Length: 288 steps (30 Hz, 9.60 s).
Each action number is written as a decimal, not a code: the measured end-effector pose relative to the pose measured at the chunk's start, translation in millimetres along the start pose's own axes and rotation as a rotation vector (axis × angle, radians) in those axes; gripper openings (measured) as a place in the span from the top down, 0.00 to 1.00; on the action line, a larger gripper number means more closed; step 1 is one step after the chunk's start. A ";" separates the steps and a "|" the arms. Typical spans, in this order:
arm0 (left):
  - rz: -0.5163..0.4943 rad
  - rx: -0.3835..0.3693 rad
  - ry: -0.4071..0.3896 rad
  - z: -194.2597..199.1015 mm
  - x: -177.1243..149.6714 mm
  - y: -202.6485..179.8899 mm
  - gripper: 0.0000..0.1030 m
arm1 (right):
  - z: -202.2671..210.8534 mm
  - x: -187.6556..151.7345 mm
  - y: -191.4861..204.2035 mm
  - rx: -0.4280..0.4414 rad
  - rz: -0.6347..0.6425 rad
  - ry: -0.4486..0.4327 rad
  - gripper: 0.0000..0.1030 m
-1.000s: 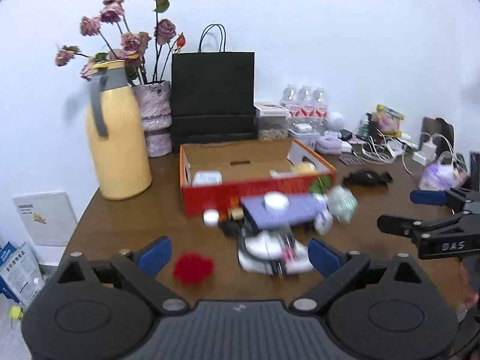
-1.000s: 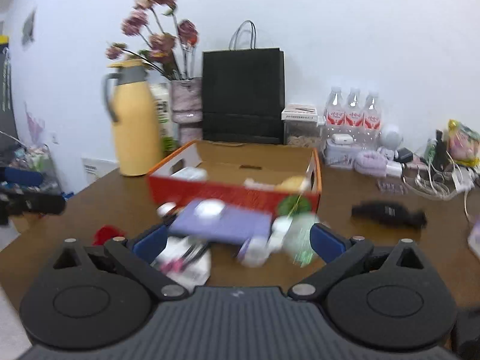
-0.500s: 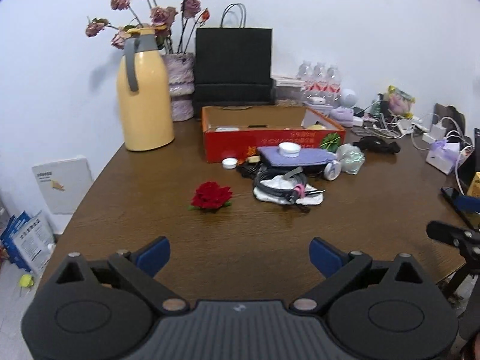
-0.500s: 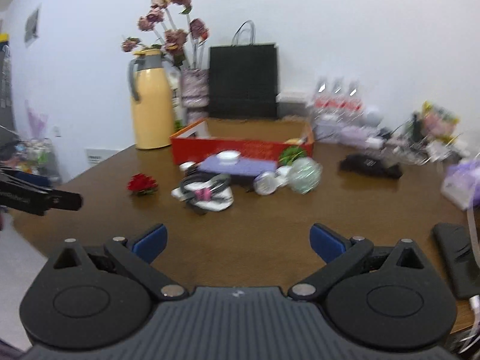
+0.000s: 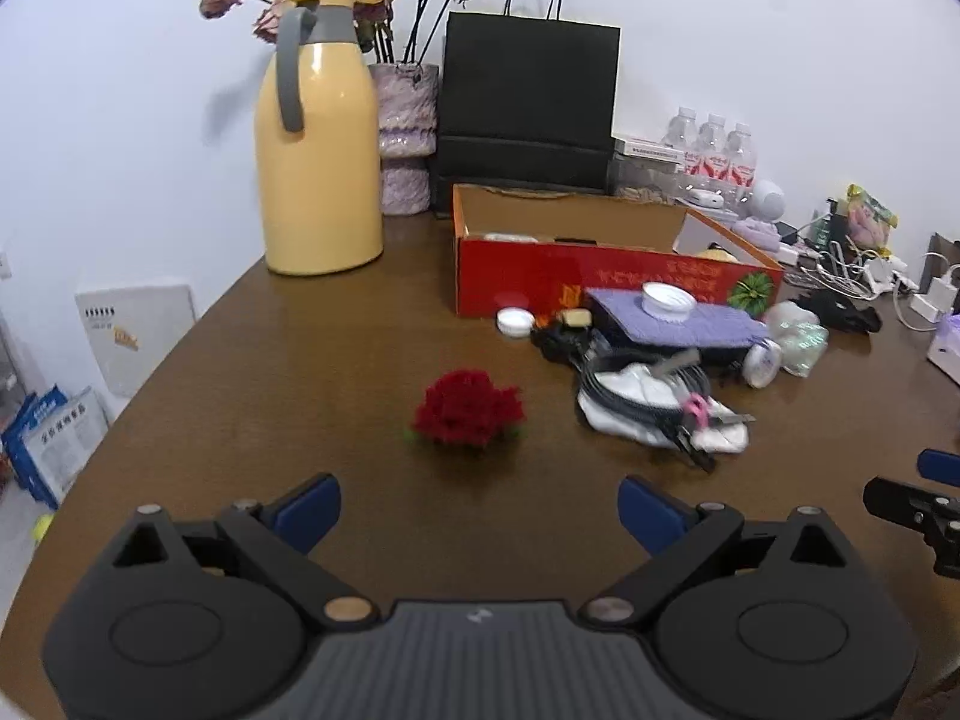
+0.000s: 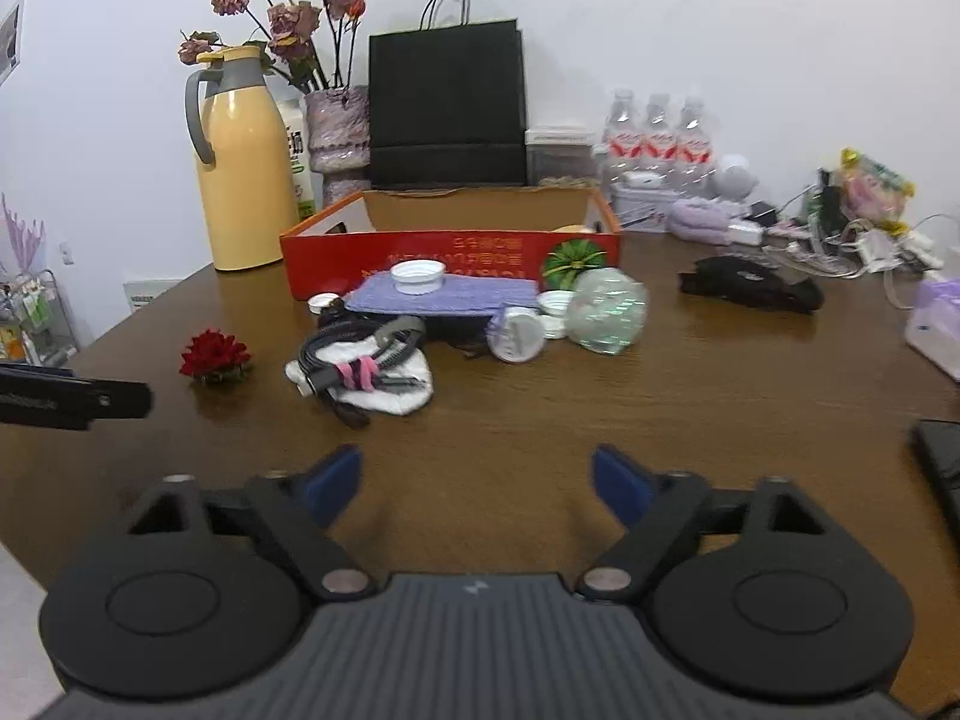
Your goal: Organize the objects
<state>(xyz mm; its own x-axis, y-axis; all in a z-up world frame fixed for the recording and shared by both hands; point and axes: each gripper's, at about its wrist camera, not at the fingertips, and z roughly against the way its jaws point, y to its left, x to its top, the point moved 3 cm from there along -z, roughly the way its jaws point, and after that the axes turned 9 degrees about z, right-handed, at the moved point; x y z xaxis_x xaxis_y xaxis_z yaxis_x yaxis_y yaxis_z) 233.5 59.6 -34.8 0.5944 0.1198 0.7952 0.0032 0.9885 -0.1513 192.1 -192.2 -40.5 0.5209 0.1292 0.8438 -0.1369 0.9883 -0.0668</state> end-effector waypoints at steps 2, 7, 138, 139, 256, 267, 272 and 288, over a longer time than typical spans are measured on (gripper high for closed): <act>-0.003 -0.002 -0.005 -12.7 7.8 -0.5 0.07 | -12.4 8.1 2.1 0.005 0.014 -0.006 0.31; 0.021 -0.011 0.017 -46.9 23.0 2.9 0.12 | -45.1 26.0 -2.9 -0.039 0.055 -0.025 0.33; -0.131 -0.206 -0.015 82.8 28.1 -60.2 0.02 | 55.2 54.3 -50.1 0.077 0.155 -0.091 0.00; -0.120 -0.194 -0.015 88.5 19.3 -57.3 0.02 | 63.8 38.0 -45.6 0.064 0.151 -0.077 0.00; -0.065 -0.280 -0.015 -6.3 139.9 -87.1 0.12 | -30.5 127.3 -79.9 0.041 0.136 -0.108 0.00; -0.143 -0.252 -0.011 92.4 2.4 -69.7 0.04 | 62.4 18.8 -30.6 -0.055 0.087 -0.099 0.00; -0.103 -0.196 0.004 96.2 -4.3 -56.3 0.04 | 75.1 4.0 -28.9 -0.069 0.032 -0.093 0.00; -0.141 -0.119 -0.013 87.9 -1.5 -77.2 0.04 | 80.7 -16.3 -26.2 -0.110 0.055 -0.134 0.00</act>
<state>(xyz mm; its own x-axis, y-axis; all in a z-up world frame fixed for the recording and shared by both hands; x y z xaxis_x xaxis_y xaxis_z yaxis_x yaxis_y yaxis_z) 161.7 -8.7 27.3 0.5712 -0.0175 0.8206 0.1811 0.9778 -0.1053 119.1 -226.7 -9.5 0.3971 0.1791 0.9001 -0.0655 0.9838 -0.1669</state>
